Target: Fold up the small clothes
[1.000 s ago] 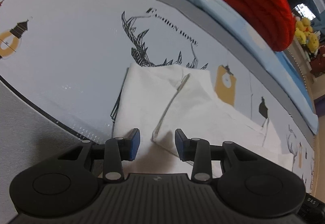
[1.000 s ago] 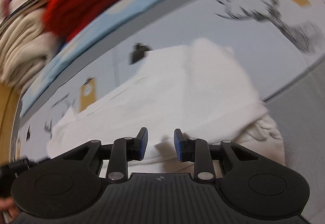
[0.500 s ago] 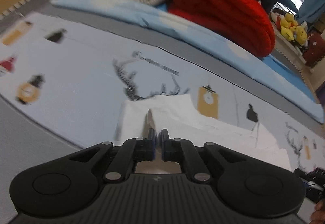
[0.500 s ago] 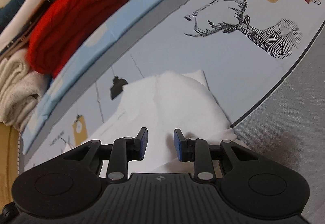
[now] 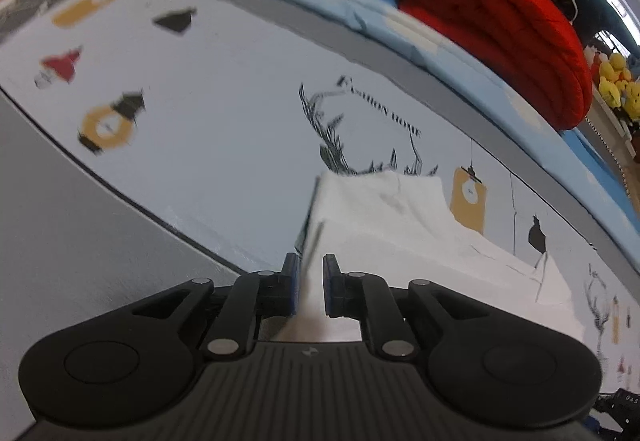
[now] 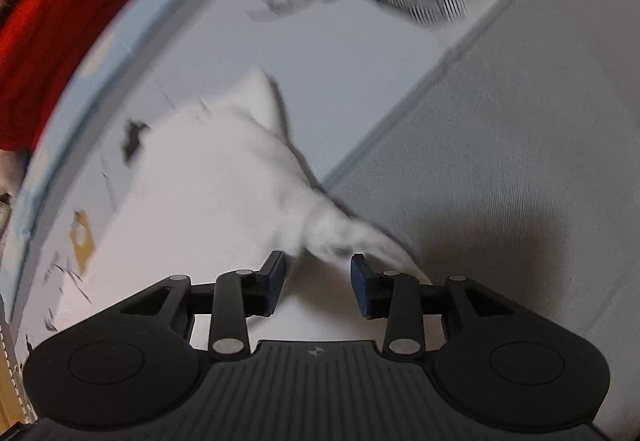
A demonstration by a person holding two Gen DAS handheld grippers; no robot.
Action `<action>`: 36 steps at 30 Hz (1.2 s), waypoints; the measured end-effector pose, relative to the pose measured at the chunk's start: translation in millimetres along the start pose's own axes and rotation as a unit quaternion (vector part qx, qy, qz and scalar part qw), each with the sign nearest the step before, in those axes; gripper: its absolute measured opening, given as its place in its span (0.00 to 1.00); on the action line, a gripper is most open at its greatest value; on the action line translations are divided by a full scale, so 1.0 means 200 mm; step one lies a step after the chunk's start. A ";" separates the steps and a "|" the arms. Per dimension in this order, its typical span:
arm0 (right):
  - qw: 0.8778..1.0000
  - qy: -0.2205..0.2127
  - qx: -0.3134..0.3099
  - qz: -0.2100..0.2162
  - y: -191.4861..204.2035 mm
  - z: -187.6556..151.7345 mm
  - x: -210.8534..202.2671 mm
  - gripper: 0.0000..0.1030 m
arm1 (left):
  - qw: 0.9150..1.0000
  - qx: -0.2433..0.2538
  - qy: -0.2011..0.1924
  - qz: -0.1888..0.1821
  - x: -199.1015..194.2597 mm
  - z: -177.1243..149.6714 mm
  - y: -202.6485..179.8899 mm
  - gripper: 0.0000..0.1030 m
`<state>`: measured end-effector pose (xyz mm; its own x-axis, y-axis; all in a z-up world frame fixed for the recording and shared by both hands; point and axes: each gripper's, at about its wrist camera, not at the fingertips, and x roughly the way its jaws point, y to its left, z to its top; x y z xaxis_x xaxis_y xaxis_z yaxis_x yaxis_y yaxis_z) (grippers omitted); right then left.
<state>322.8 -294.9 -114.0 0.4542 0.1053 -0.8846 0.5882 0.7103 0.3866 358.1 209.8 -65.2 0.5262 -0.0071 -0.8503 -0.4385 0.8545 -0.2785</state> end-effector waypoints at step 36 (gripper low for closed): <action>1.000 0.007 -0.010 0.011 0.06 0.08 0.08 0.31 | 0.994 0.034 0.100 -0.024 0.23 -0.10 -0.06 0.02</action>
<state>347.0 -295.6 -119.8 0.4576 0.1313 -0.8794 0.5642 0.7215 0.4013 372.7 188.4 -109.9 0.3864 -0.1459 -0.9107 -0.3625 0.8840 -0.2954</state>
